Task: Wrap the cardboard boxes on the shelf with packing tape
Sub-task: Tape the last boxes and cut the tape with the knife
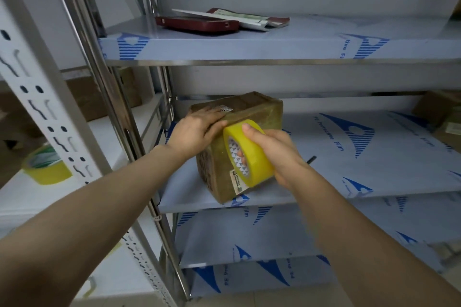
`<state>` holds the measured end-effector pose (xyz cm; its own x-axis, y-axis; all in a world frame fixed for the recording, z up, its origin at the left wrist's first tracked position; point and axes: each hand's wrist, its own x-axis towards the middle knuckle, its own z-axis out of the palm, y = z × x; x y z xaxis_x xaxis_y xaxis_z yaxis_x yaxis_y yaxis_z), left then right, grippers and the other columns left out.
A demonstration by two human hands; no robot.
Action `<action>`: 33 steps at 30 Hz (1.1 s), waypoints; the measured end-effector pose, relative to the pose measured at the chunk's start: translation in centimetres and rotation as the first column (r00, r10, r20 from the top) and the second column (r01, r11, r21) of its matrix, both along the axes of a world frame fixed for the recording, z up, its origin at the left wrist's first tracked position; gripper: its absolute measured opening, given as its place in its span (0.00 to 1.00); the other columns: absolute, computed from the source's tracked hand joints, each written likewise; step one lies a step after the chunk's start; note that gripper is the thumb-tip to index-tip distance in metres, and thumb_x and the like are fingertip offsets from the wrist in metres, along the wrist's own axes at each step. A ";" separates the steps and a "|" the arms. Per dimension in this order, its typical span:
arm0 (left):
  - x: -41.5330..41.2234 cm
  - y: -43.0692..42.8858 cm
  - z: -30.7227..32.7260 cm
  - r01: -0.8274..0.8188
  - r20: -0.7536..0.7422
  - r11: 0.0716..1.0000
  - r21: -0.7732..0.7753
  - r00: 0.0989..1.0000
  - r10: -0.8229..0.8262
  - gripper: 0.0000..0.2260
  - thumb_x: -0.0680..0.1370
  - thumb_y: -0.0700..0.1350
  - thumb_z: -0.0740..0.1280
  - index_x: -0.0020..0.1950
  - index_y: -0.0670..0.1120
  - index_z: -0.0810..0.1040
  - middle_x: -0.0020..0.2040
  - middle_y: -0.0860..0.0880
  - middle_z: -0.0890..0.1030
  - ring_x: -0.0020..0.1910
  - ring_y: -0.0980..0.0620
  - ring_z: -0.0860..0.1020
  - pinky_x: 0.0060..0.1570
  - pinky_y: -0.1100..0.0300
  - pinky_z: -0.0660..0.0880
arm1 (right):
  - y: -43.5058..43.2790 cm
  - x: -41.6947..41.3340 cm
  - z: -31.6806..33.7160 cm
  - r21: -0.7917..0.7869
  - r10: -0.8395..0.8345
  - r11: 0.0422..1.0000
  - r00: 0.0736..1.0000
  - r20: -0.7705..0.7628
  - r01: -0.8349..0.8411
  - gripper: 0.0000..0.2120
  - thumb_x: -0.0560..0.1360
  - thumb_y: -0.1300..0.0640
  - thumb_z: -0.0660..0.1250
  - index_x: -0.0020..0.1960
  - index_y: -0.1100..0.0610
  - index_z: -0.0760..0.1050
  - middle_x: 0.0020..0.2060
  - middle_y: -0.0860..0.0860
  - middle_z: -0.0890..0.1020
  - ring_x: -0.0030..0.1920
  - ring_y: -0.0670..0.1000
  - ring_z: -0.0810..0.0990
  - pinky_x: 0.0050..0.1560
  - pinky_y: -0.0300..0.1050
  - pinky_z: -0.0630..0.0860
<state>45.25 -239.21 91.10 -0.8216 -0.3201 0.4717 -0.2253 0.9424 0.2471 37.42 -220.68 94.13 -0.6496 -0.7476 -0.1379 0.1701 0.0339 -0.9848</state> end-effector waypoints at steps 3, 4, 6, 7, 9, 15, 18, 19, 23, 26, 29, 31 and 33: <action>0.3 0.0 1.2 -0.067 -0.055 0.983 0.171 0.995 0.077 0.21 0.79 0.57 0.57 0.63 0.48 0.79 0.56 0.44 0.82 0.56 0.45 0.79 0.55 0.52 0.75 | -0.4 -1.0 2.2 -0.037 0.083 0.996 0.997 -0.003 -0.083 0.06 0.73 0.59 0.69 0.43 0.62 0.80 0.33 0.57 0.84 0.32 0.52 0.82 0.38 0.45 0.81; 0.4 -0.2 1.4 -0.082 -0.048 0.968 0.239 0.994 0.096 0.18 0.81 0.55 0.58 0.61 0.47 0.80 0.53 0.44 0.83 0.53 0.45 0.80 0.52 0.53 0.76 | -0.6 -1.3 2.8 -0.050 0.127 0.991 0.992 -0.016 -0.128 0.06 0.73 0.61 0.68 0.44 0.64 0.80 0.34 0.59 0.84 0.33 0.53 0.82 0.40 0.46 0.81; 0.5 -1.1 1.4 -0.091 -0.020 0.911 0.402 0.994 0.109 0.14 0.81 0.50 0.60 0.55 0.45 0.82 0.45 0.44 0.83 0.47 0.47 0.80 0.49 0.55 0.75 | -1.6 -1.8 3.5 -0.040 0.161 0.986 0.986 -0.052 -0.163 0.07 0.72 0.63 0.67 0.45 0.66 0.80 0.38 0.61 0.84 0.36 0.55 0.83 0.44 0.48 0.81; 0.6 -1.5 1.2 -0.090 -0.006 0.864 0.495 0.994 0.107 0.13 0.81 0.50 0.61 0.52 0.44 0.82 0.42 0.46 0.81 0.44 0.50 0.80 0.48 0.57 0.75 | -2.2 -1.9 3.5 -0.019 0.157 0.987 0.985 -0.065 -0.158 0.08 0.71 0.63 0.68 0.47 0.66 0.80 0.40 0.61 0.84 0.37 0.55 0.83 0.45 0.49 0.81; 0.7 -2.2 0.5 -0.088 -0.006 0.750 0.656 0.993 0.122 0.13 0.81 0.49 0.62 0.50 0.42 0.81 0.38 0.48 0.79 0.39 0.54 0.77 0.46 0.59 0.74 | -3.9 -1.8 3.1 0.025 0.113 0.993 0.991 -0.073 -0.112 0.12 0.70 0.60 0.72 0.52 0.65 0.79 0.45 0.61 0.84 0.42 0.56 0.84 0.48 0.52 0.81; -0.3 -5.1 -4.7 -0.112 -0.079 0.420 0.900 0.908 0.411 0.21 0.80 0.55 0.59 0.62 0.39 0.74 0.55 0.42 0.79 0.53 0.44 0.78 0.59 0.48 0.74 | -9.1 -2.1 1.9 0.117 0.099 0.990 0.971 -0.217 -0.075 0.15 0.74 0.48 0.69 0.54 0.58 0.77 0.44 0.52 0.81 0.43 0.50 0.80 0.42 0.43 0.78; -1.0 -6.4 -8.4 0.033 -0.084 0.106 0.994 0.851 0.519 0.30 0.74 0.51 0.63 0.74 0.44 0.63 0.61 0.40 0.78 0.53 0.43 0.79 0.53 0.47 0.78 | -11.8 -2.4 0.5 0.180 0.124 0.980 0.965 -0.232 -0.083 0.23 0.75 0.48 0.68 0.64 0.62 0.73 0.51 0.55 0.81 0.46 0.52 0.80 0.46 0.46 0.78; -1.1 -5.8 -8.7 0.056 -0.083 0.065 0.996 0.835 0.545 0.30 0.75 0.48 0.63 0.76 0.44 0.59 0.60 0.41 0.78 0.53 0.44 0.80 0.51 0.49 0.79 | -12.6 -2.4 0.0 0.203 0.127 0.976 0.965 -0.230 -0.080 0.24 0.76 0.48 0.68 0.64 0.63 0.72 0.53 0.57 0.81 0.48 0.54 0.80 0.49 0.48 0.78; -2.1 -4.6 -10.0 0.031 -0.073 0.080 0.996 0.792 0.606 0.26 0.81 0.45 0.59 0.77 0.45 0.54 0.67 0.42 0.71 0.63 0.43 0.72 0.63 0.48 0.71 | -14.1 -2.9 -1.1 0.209 0.098 0.976 0.981 -0.168 -0.062 0.25 0.75 0.45 0.68 0.65 0.60 0.71 0.52 0.57 0.81 0.50 0.56 0.81 0.53 0.52 0.79; -2.8 -4.9 -10.5 0.013 -0.110 0.154 0.988 0.764 0.636 0.24 0.82 0.46 0.58 0.77 0.44 0.55 0.69 0.41 0.69 0.66 0.43 0.70 0.67 0.47 0.68 | -13.9 -3.5 -2.0 0.209 0.153 0.968 0.987 -0.057 -0.138 0.25 0.74 0.45 0.69 0.66 0.57 0.71 0.54 0.58 0.81 0.53 0.58 0.81 0.58 0.56 0.77; -3.1 -5.2 -10.6 -0.028 -0.107 0.196 0.980 0.760 0.641 0.23 0.82 0.46 0.57 0.76 0.43 0.57 0.69 0.41 0.69 0.66 0.43 0.70 0.67 0.48 0.67 | -13.4 -3.5 -2.5 0.251 0.204 0.951 0.977 -0.058 -0.183 0.23 0.72 0.43 0.70 0.62 0.56 0.74 0.53 0.57 0.82 0.53 0.58 0.81 0.59 0.57 0.76; -3.2 -5.3 -10.6 -0.039 -0.112 0.220 0.975 0.768 0.631 0.22 0.82 0.45 0.57 0.75 0.42 0.58 0.68 0.41 0.70 0.65 0.44 0.71 0.66 0.49 0.68 | -13.2 -3.0 -2.0 0.266 0.200 0.950 0.972 -0.125 -0.161 0.17 0.71 0.43 0.71 0.51 0.55 0.76 0.49 0.56 0.83 0.50 0.56 0.82 0.57 0.55 0.78; -3.2 -5.3 -10.7 -0.050 -0.116 0.242 0.969 0.775 0.622 0.21 0.82 0.45 0.58 0.75 0.42 0.59 0.68 0.41 0.70 0.65 0.43 0.71 0.65 0.50 0.69 | -12.5 -2.3 -1.0 0.272 0.152 0.957 0.971 -0.183 -0.099 0.14 0.71 0.43 0.71 0.43 0.53 0.73 0.44 0.54 0.82 0.47 0.55 0.82 0.53 0.52 0.79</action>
